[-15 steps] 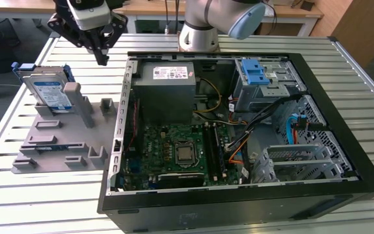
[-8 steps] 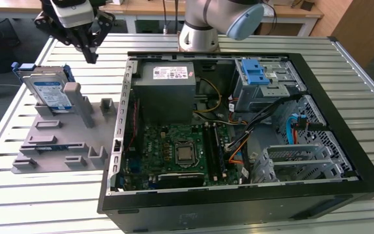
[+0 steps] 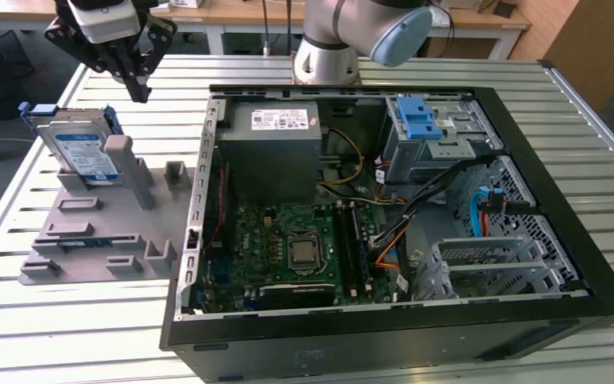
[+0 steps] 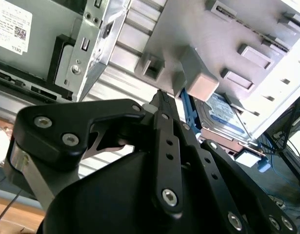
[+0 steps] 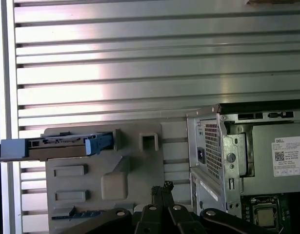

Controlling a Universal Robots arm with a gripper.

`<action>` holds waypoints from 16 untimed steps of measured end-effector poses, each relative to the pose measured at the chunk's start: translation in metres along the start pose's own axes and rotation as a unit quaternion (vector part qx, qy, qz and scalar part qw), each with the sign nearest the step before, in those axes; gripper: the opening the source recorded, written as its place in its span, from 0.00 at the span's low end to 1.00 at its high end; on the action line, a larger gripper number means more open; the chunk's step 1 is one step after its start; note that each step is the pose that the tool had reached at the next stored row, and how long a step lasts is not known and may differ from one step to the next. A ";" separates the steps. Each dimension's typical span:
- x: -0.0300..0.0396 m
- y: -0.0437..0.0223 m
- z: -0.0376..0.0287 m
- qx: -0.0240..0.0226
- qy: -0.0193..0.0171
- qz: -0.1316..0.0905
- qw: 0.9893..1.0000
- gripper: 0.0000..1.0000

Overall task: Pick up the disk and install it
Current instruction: 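Reach for the disk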

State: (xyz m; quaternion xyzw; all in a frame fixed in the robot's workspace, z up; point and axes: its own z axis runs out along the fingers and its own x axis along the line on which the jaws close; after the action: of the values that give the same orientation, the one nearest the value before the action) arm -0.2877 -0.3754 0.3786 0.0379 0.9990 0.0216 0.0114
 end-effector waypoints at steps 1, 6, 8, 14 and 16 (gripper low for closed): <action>0.0000 0.0000 0.0000 0.000 0.000 0.000 1.000 0.11; 0.0093 0.0012 -0.0001 0.000 0.000 0.000 1.000 0.11; 0.0176 0.0028 0.0000 0.000 0.000 0.000 1.000 0.11; 0.0417 0.0082 0.0032 0.000 0.000 0.000 1.000 0.11; 0.0477 0.0094 0.0040 0.000 0.001 0.000 1.000 0.11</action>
State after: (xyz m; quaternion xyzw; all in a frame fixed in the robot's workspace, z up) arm -0.3345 -0.3623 0.3740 0.0379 0.9990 0.0216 0.0107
